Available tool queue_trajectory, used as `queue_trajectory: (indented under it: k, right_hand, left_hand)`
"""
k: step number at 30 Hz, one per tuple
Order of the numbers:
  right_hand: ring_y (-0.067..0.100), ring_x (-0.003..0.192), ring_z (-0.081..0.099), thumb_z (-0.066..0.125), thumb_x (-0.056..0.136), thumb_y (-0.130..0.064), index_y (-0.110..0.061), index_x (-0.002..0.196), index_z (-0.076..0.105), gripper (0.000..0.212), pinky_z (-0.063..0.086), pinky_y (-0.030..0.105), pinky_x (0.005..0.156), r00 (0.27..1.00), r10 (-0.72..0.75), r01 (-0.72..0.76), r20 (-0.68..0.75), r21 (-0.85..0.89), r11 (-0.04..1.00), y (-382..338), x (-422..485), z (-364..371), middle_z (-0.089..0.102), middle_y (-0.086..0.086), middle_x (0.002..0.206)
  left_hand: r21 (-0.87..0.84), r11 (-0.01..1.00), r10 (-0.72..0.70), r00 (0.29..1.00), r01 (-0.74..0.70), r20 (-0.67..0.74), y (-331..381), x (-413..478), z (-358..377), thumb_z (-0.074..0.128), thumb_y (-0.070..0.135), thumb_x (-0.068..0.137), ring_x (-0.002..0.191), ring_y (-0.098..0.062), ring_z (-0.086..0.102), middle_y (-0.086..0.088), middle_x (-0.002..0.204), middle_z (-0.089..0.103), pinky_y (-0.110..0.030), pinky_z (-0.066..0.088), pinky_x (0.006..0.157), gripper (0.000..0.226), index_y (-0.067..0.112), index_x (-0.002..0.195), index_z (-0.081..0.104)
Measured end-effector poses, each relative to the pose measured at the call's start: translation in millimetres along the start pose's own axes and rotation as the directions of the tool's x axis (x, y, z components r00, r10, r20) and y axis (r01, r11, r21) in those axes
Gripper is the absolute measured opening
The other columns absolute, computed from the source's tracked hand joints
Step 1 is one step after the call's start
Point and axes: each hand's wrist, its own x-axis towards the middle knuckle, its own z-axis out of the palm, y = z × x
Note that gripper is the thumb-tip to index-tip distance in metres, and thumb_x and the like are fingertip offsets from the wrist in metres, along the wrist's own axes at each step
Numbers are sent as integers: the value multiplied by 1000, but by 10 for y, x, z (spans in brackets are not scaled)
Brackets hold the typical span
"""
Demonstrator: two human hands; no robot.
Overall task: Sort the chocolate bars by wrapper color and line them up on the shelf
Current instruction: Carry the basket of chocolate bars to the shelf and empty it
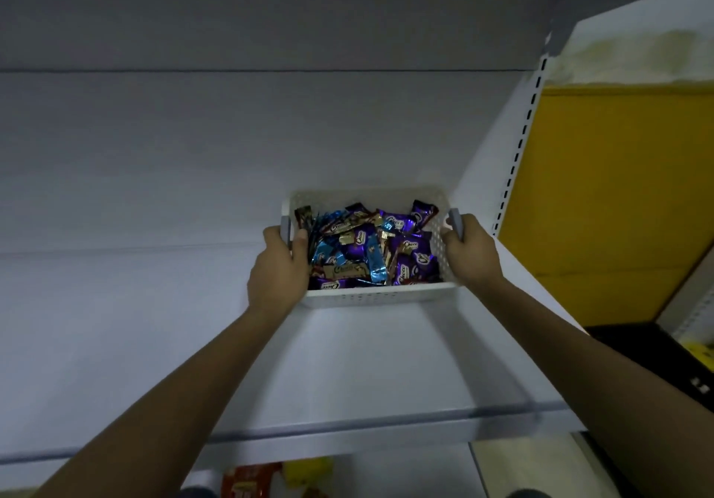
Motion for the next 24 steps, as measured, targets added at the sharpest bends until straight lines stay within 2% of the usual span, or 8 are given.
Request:
queue_trajectory:
  k: [3,7,11,13,14,17,20,24]
  right_hand:
    - [20,78,50,42,100,-24,-7,114,49,23,36,29,68,999,31,-30,-10,47,998,-4,-61,47,55,8,94]
    - [18,73,57,57,92,-34,-8,108,55,31,45,30,66,932,316,-358,178,307,882,-136,104,26,60,4,84]
    - [23,74,60,60,91,-33,-7,101,54,29,49,31,62,856,417,-502,305,298,812,-232,293,67,60,6,79]
    - [23,75,61,53,95,-26,-7,102,56,21,50,34,72,888,392,-454,239,328,828,-211,329,186,59,5,75]
    - [20,70,58,50,96,-24,-8,97,56,17,48,31,69,911,362,-410,198,338,847,-215,319,239,58,4,72]
    - [13,61,50,45,98,-26,-17,78,53,23,43,29,67,961,258,-277,101,312,909,-217,312,362,55,-1,70]
    - [19,72,56,43,98,-34,-17,85,54,24,46,36,78,979,197,-203,49,285,937,-258,312,486,59,2,78]
    - [21,81,57,41,99,-37,-17,90,54,25,44,34,75,995,84,-65,-51,308,949,-211,271,715,61,2,85]
  left_hand:
    - [18,1000,8,1000,-8,-26,-34,4,-7,31,39,103,75,-26,54,-8,91,56,-34,40,62,43,5,127,40]
    - [58,997,46,998,-43,-49,-37,172,-35,30,39,103,78,-21,50,-12,101,61,-31,36,65,45,3,122,49]
    - [70,996,55,996,-50,-72,-38,307,-32,29,40,103,82,-19,52,-14,112,65,-30,36,66,46,6,126,50]
    - [99,990,116,984,-103,-135,-55,324,-48,34,39,102,101,-26,57,-14,126,60,-34,43,74,45,8,132,47]
    - [144,973,205,964,-181,-168,-60,342,-65,38,38,101,116,-28,53,-15,137,52,-39,46,83,46,8,136,45]
    - [315,847,474,877,-429,-81,-75,448,-56,47,42,97,139,-32,32,-19,153,30,-42,34,107,55,5,138,44]
    - [366,792,502,862,-488,64,-158,448,73,34,62,94,142,-32,27,-19,152,32,-47,25,116,72,9,143,39]
    - [389,798,484,874,-460,41,-396,353,256,35,79,81,144,-38,20,-22,156,21,-51,20,114,98,7,147,29]
